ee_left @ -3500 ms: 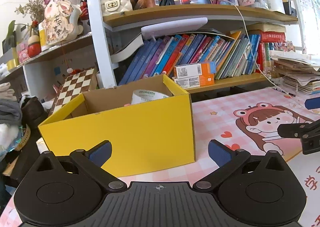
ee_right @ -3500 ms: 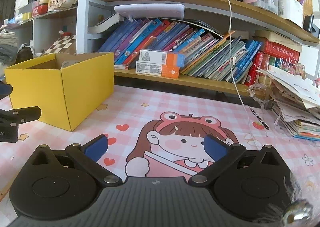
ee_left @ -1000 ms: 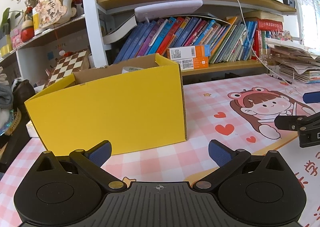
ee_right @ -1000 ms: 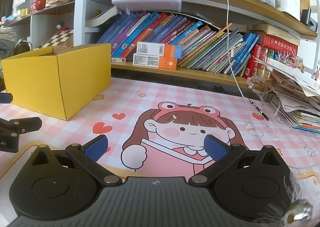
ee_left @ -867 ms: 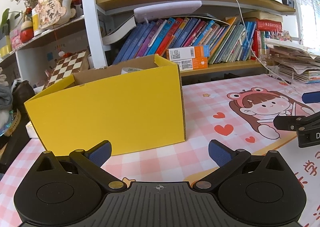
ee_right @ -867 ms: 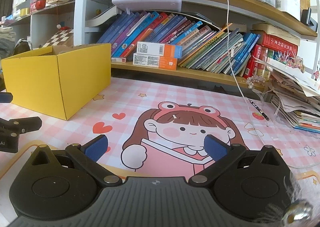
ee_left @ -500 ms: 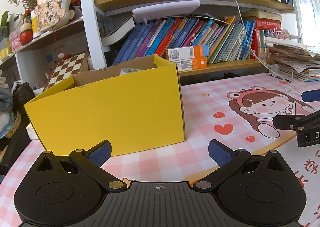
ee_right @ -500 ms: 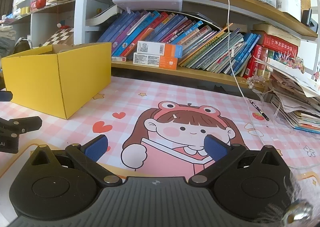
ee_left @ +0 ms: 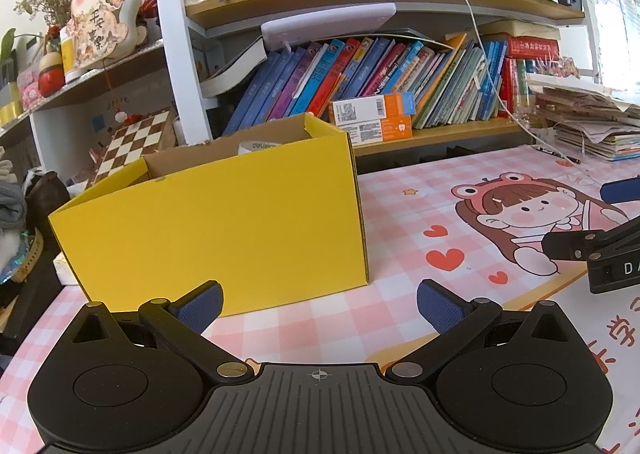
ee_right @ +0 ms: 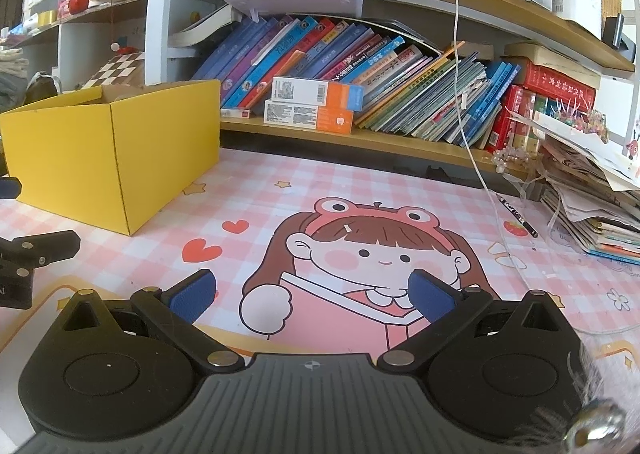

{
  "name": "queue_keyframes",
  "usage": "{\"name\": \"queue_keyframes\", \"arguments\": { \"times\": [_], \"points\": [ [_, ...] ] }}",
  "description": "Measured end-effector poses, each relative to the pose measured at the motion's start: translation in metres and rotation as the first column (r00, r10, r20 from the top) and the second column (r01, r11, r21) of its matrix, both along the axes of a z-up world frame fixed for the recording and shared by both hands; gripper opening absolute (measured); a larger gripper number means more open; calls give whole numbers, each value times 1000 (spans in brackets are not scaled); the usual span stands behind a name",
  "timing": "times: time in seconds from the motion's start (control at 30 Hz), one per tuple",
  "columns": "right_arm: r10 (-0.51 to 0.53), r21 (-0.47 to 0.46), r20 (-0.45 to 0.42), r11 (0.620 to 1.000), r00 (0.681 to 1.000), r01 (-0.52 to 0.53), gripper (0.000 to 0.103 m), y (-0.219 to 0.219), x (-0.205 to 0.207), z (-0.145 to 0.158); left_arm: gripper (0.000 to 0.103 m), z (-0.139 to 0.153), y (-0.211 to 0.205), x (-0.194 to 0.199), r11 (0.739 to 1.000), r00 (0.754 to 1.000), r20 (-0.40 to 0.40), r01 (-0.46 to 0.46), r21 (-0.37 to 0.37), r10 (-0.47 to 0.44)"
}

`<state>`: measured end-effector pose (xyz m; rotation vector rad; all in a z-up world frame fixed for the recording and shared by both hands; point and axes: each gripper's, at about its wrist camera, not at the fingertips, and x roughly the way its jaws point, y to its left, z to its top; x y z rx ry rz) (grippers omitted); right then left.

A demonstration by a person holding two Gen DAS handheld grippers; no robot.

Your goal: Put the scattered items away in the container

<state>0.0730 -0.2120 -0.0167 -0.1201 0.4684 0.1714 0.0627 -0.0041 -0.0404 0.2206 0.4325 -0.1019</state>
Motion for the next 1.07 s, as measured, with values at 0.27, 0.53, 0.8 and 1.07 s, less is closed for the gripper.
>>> {"name": "queue_keyframes", "arguments": {
  "times": [0.27, 0.53, 0.8, 1.07],
  "points": [
    [1, 0, -9, 1000, 1000, -1, 103, -1, 2, -1, 103, 0, 1, 1, 1000, 1000, -6, 1, -4, -1],
    [0, 0, -20, 1000, 1000, 0, 103, 0, 4, -1, 103, 0, 3, 1, 1000, 1000, -8, 3, -5, -3],
    [0, -2, -25, 1000, 1000, 0, 103, 0, 4, -2, 103, 0, 1, 1, 1000, 1000, -10, 1, -3, -1],
    [4, -4, -36, 1000, 999, -4, 103, 1, 6, -3, 103, -1, 1, 2, 1000, 1000, -11, -11, -1, 11]
  ]
}}
